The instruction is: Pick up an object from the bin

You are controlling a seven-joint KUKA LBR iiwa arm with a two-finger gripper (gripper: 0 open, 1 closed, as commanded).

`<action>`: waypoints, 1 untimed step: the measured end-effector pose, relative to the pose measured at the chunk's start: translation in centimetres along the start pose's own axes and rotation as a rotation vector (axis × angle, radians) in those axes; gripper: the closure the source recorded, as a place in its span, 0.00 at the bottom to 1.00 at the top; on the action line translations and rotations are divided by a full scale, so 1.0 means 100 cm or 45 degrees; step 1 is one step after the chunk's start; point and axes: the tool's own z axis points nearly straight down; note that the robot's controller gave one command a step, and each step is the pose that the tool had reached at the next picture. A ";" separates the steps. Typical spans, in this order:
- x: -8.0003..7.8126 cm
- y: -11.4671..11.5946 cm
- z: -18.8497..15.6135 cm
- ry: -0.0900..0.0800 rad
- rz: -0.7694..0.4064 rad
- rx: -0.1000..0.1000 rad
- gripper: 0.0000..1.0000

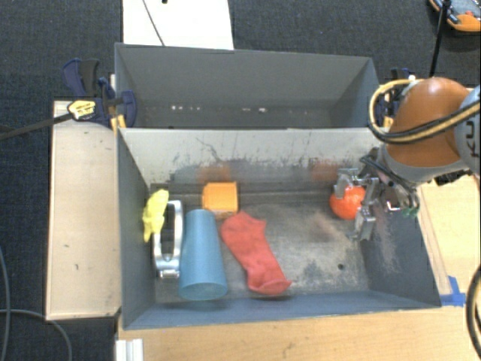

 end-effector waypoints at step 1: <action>0.009 0.003 0.012 -0.002 0.360 -0.003 0.00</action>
Offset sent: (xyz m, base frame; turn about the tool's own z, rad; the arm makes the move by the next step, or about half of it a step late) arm -0.0113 0.0016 -0.0205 0.2132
